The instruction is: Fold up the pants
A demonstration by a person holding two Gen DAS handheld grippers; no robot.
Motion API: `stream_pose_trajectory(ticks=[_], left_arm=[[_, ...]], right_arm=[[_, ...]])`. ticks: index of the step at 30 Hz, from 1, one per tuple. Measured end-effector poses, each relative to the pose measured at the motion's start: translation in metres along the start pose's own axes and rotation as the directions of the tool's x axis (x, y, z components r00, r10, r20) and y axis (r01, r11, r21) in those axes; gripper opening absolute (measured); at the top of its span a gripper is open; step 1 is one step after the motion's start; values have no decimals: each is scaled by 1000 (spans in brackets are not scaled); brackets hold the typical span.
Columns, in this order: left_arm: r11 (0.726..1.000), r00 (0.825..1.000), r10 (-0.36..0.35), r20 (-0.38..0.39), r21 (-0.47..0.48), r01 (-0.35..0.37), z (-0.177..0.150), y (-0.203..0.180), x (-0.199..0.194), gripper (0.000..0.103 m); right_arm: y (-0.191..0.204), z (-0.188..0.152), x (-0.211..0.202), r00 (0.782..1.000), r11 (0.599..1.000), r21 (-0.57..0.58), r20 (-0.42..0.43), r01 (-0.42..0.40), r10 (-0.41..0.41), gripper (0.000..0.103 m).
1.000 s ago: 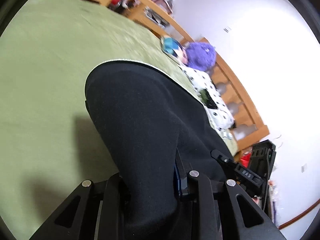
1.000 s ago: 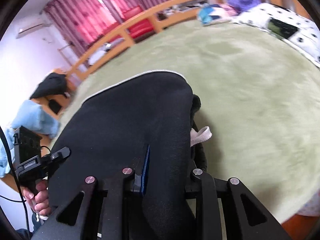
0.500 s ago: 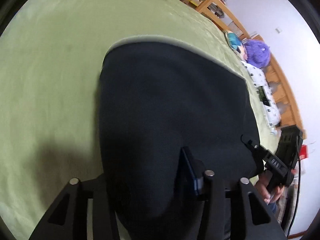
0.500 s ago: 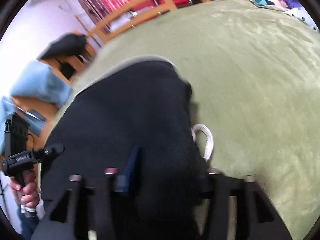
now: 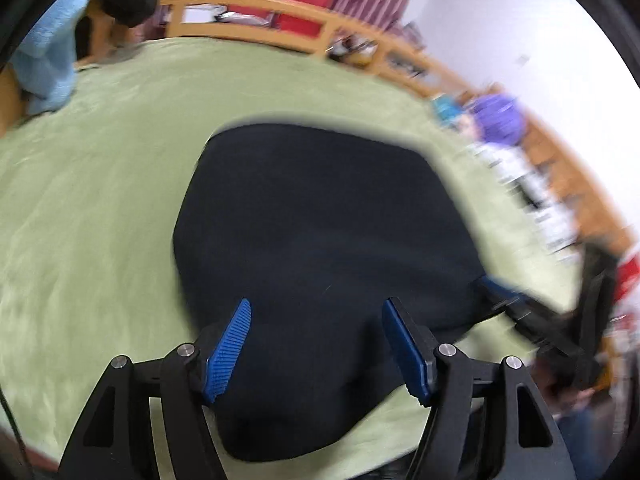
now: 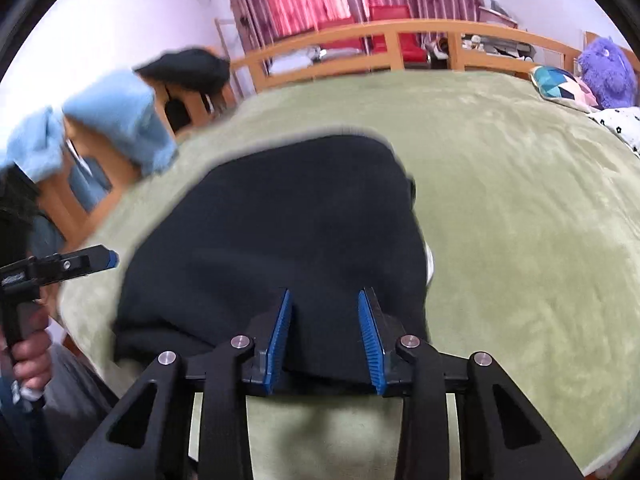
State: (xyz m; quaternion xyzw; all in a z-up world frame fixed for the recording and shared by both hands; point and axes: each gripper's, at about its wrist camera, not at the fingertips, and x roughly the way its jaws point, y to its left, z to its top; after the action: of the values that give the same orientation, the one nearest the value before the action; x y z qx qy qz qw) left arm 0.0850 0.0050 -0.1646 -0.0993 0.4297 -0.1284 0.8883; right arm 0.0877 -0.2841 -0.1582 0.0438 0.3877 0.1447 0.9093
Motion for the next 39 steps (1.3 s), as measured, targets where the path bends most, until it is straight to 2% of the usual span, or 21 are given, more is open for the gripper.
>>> stream_pose_trajectory(ticks=[2, 3, 5, 8, 10, 11, 12, 14, 16, 18, 22, 24, 27, 28, 30, 31, 33, 36, 39], left_arm=[[993, 995, 96, 17, 71, -97, -20, -3, 13, 69], [986, 991, 131, 20, 97, -132, -22, -13, 17, 75], [976, 985, 170, 14, 133, -171, -25, -17, 19, 76], [976, 983, 180, -28, 125, -176, -18, -15, 16, 77], [988, 986, 146, -85, 65, -140, -10, -1, 14, 77], [992, 988, 124, -87, 43, -120, -11, 4, 7, 74], [993, 991, 112, -66, 42, -110, -7, 6, -4, 73], [988, 990, 138, -6, 76, -137, 4, 8, -20, 73], [984, 987, 153, 41, 88, -156, 21, 9, -27, 73], [987, 989, 135, 59, 75, -139, 45, 10, -24, 74], [994, 991, 103, 88, 35, -107, 105, 14, -2, 74], [998, 994, 52, 97, 20, -54, 131, 15, 17, 74], [998, 995, 67, 73, 16, -68, 140, 15, 49, 74], [996, 995, 85, 59, 19, -87, 143, 18, 64, 74], [989, 990, 144, 1, 15, -144, 138, 27, 95, 76], [992, 992, 122, -27, -11, -122, 137, 36, 110, 76], [995, 996, 83, -27, -56, -84, 135, 46, 121, 78], [992, 993, 119, -12, -29, -119, 137, 41, 131, 80], [989, 989, 143, -29, -43, -144, 142, 41, 144, 82]], right_arm=[[-12, -10, 5, 1000, 1000, 14, -18, -6, 6, 32], [-14, -12, 6, 1000, 1000, 9, -26, -6, 6, 32], [-13, -8, 11, 999, 1000, -26, -32, 18, -19, 31], [-9, -6, 11, 998, 997, -64, -43, 44, -47, 30], [-14, -4, 8, 998, 998, -54, -56, 39, -42, 27], [-19, -1, 3, 998, 999, -37, -61, 30, -32, 26], [-20, 2, -1, 998, 999, -24, -59, 22, -24, 23], [-26, 16, -15, 1000, 1000, -14, -21, 18, -19, 24], [-27, 36, -26, 999, 999, -37, 42, 27, -25, 30], [-24, 59, -24, 996, 997, -65, 80, 31, -26, 36], [-18, 114, 11, 996, 995, -103, 93, 11, -2, 36], [-13, 136, 34, 996, 990, -137, 78, -24, 35, 29], [-8, 154, 71, 998, 983, -173, 12, -55, 58, 22], [-10, 155, 90, 999, 983, -180, -25, -40, 37, 20], [-19, 153, 120, 997, 985, -170, -64, 27, -39, 2], [-28, 151, 136, 994, 987, -154, -97, 44, -60, 0], [-40, 148, 150, 990, 991, -125, -125, 43, -58, 0], [-49, 149, 159, 992, 994, -99, -118, 39, -50, 0], [-55, 152, 165, 991, 996, -82, -122, 47, -56, 0]])
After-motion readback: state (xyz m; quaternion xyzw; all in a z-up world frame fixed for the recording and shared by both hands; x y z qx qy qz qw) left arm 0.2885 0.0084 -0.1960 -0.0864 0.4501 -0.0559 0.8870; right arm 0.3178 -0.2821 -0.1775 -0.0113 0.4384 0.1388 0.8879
